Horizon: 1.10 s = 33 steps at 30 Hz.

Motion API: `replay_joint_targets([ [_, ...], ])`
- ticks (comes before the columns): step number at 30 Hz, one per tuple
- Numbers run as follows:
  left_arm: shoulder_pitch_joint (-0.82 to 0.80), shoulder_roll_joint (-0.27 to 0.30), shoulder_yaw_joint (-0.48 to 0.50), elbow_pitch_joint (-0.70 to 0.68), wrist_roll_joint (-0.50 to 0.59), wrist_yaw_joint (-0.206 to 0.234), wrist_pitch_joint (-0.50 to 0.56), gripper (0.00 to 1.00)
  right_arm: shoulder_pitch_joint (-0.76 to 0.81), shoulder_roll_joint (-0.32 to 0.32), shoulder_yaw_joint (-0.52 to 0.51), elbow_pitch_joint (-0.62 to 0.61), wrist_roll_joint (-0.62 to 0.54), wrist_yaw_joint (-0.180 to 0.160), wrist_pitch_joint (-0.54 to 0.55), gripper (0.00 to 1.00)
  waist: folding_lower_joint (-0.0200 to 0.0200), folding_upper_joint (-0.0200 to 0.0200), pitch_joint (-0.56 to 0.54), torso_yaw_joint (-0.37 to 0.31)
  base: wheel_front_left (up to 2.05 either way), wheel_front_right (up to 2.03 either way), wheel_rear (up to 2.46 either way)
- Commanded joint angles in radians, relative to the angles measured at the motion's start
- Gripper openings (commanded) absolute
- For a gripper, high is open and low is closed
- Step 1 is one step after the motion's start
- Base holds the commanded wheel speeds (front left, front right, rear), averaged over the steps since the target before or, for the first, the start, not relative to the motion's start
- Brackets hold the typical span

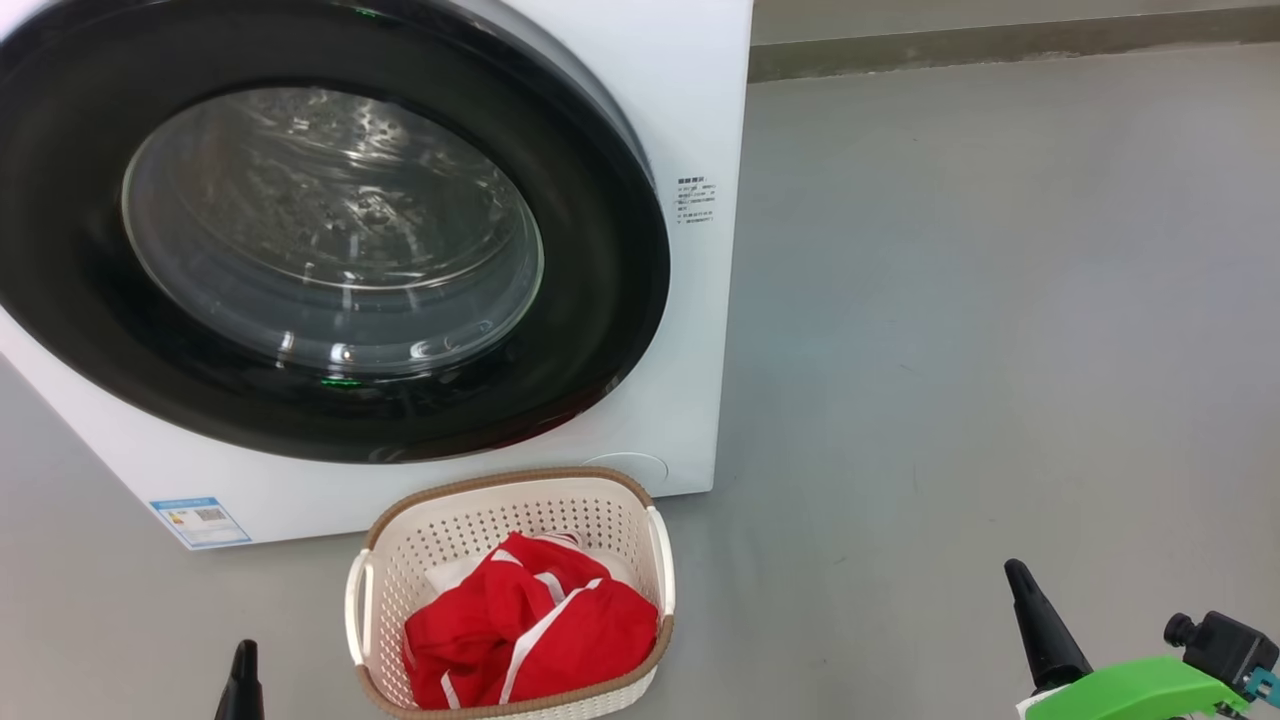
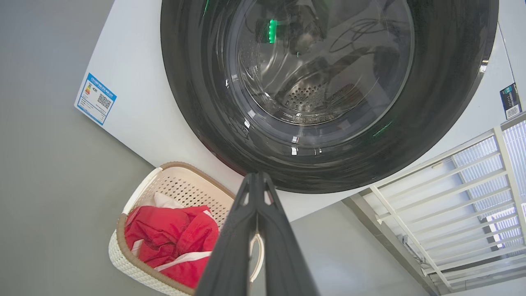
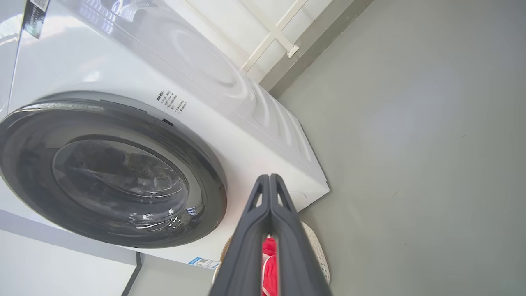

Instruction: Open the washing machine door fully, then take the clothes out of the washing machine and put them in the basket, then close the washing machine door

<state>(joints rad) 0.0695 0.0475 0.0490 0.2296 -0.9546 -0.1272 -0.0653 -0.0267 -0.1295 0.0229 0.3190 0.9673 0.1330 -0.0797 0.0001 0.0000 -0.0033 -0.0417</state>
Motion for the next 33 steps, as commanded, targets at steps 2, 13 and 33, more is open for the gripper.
replay_joint_targets([
  [2,-0.051,0.009,0.025,-0.016,-0.043,-0.002,0.01,0.0,-0.051,-0.002,0.002,-0.029,0.044,-0.001,0.009,0.0,-0.0001,0.0,0.0,0.002,0.0,0.0,0.0],
  [13,-0.072,0.008,0.032,-0.011,-0.146,-0.002,0.038,0.0,-0.056,0.01,-0.019,-0.037,0.147,-0.001,0.039,0.0,-0.0001,0.0,0.001,0.009,0.0,0.0,0.0],
  [33,-0.115,0.006,0.046,0.0,-0.353,-0.003,0.096,0.0,-0.066,0.035,-0.063,-0.053,0.353,-0.002,0.098,0.0,-0.0001,0.0,0.003,0.022,0.0,0.0,0.0],
])
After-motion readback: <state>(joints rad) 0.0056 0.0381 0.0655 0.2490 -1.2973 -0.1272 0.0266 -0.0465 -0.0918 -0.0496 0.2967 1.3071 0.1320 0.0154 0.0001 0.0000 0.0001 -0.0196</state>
